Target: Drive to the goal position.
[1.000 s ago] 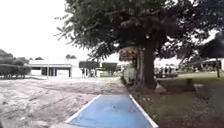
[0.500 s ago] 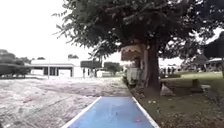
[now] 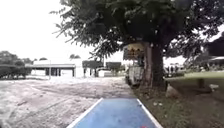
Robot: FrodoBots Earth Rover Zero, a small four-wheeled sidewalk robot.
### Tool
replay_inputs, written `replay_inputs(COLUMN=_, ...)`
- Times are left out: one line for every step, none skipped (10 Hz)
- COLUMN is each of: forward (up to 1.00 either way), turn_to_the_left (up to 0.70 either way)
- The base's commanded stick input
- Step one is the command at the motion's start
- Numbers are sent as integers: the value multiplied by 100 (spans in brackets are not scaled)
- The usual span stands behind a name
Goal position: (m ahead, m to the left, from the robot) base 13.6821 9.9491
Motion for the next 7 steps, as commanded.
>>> replay_inputs(forward=50, turn_to_the_left=0)
replay_inputs(forward=50, turn_to_the_left=0)
replay_inputs(forward=50, turn_to_the_left=0)
replay_inputs(forward=50, turn_to_the_left=0)
replay_inputs(forward=50, turn_to_the_left=0)
replay_inputs(forward=50, turn_to_the_left=0)
replay_inputs(forward=50, turn_to_the_left=0)
